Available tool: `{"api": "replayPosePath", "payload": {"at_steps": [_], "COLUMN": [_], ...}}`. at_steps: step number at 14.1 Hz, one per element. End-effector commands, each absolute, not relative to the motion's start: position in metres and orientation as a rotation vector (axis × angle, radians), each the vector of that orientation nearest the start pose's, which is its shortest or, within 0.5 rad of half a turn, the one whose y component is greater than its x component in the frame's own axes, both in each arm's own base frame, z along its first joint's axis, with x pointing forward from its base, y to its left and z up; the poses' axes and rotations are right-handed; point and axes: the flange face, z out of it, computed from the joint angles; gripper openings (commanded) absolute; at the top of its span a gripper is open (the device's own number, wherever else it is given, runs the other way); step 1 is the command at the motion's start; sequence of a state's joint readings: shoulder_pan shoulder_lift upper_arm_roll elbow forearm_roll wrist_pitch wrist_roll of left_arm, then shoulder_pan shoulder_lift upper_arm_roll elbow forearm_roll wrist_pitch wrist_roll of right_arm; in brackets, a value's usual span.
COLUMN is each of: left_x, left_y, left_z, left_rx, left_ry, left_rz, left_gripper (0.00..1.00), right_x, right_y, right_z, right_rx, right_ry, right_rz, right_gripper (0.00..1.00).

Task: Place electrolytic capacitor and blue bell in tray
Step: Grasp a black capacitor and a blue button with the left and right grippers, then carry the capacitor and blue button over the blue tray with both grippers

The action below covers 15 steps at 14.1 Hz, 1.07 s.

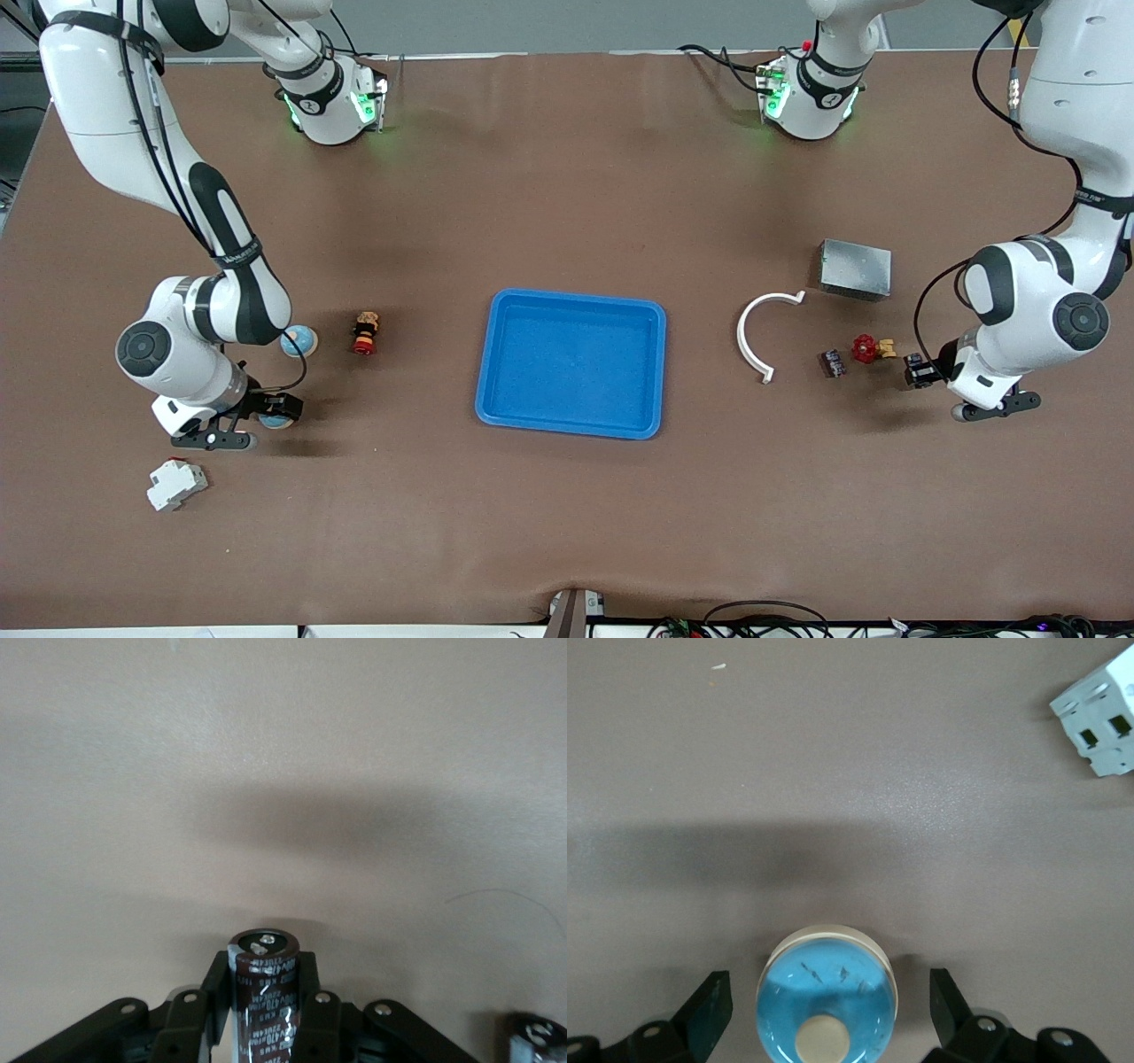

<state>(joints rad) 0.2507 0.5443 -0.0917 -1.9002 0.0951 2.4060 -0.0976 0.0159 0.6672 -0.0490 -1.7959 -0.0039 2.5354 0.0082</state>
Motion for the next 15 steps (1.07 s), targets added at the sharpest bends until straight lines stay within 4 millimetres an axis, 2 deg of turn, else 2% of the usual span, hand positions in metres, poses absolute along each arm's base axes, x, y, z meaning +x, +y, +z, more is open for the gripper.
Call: {"api": "replayPosePath", "payload": {"at_steps": [1, 2, 6, 8, 11, 13, 15], "left_x": [0.618, 0.618, 0.613, 0.608, 0.601, 0.596, 0.591], "left_y": [0.102, 0.099, 0.065, 0.047, 0.018, -0.008, -0.042], "left_z": [0.249, 0.259, 0.303, 0.323, 0.342, 0.359, 0.376], "left_rx": [-3.104, -3.101, -3.078, -3.059, -3.037, -3.025, -3.024], "left_ry": [-0.327, -0.370, -0.565, -0.632, -0.693, -0.780, -0.844], "left_rz": [0.098, 0.096, 0.159, 0.190, 0.230, 0.250, 0.259], "left_gripper": [0.00, 0.00, 0.00, 0.00, 0.00, 0.00, 0.00], "right_x": [0.661, 0.660, 0.661, 0.663, 0.664, 0.660, 0.650], "right_y": [-0.016, -0.013, -0.008, 0.012, 0.044, 0.069, 0.104], "right_z": [0.177, 0.176, 0.185, 0.202, 0.240, 0.260, 0.275], "right_rx": [-3.164, -3.164, -3.163, -3.159, -3.156, -3.152, -3.152], "right_ry": [0.042, 0.037, 0.023, -0.007, 0.004, 0.011, 0.094], "right_rz": [-0.098, -0.098, -0.098, -0.110, -0.095, -0.081, -0.024], "right_gripper": [0.39, 0.00, 0.00, 0.00, 0.00, 0.00, 0.00]}}
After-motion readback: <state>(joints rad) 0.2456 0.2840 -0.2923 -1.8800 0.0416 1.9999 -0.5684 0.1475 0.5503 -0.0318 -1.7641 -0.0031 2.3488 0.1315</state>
